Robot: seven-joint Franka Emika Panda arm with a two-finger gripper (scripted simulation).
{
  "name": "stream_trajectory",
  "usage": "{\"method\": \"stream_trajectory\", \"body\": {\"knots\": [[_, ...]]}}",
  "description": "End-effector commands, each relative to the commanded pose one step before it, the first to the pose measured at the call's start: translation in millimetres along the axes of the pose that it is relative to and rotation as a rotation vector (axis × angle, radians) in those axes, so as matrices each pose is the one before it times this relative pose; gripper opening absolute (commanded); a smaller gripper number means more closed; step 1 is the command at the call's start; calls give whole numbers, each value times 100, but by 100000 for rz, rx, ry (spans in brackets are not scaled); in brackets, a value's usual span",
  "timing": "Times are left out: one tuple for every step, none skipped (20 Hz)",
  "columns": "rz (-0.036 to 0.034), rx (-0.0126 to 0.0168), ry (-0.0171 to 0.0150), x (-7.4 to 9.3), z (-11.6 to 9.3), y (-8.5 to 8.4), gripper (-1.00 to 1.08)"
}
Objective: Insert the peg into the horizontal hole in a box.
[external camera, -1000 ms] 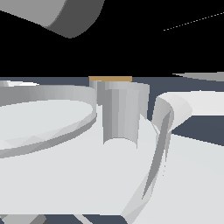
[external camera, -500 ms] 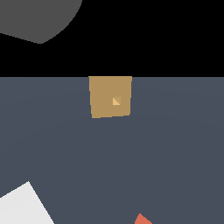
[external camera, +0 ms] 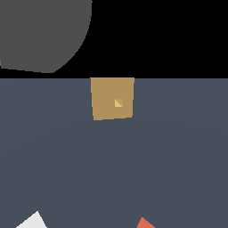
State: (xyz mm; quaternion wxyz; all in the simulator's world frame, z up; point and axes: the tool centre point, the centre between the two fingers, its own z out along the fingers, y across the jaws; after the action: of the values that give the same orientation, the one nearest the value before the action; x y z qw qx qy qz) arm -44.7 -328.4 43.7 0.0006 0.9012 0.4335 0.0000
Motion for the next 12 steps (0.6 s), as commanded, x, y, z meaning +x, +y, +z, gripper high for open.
{"method": "stream_trajectory", "body": {"knots": [[83,138,34,-32,1423,-104,100],[0,0,0,12,449,-11,100],[0,0,0,9,363,0,100],[0,0,0,7,278,11,100],[0,0,0,4,194,24,100],[0,0,0,2,112,35,100],[0,0,0,0,39,38,100],[0,0,0,-1,2,17,100],[0,0,0,0,0,0,-100],[0,0,0,0,0,0,-100],[0,0,0,0,0,0,-100],[0,0,0,0,0,0,-100]]}}
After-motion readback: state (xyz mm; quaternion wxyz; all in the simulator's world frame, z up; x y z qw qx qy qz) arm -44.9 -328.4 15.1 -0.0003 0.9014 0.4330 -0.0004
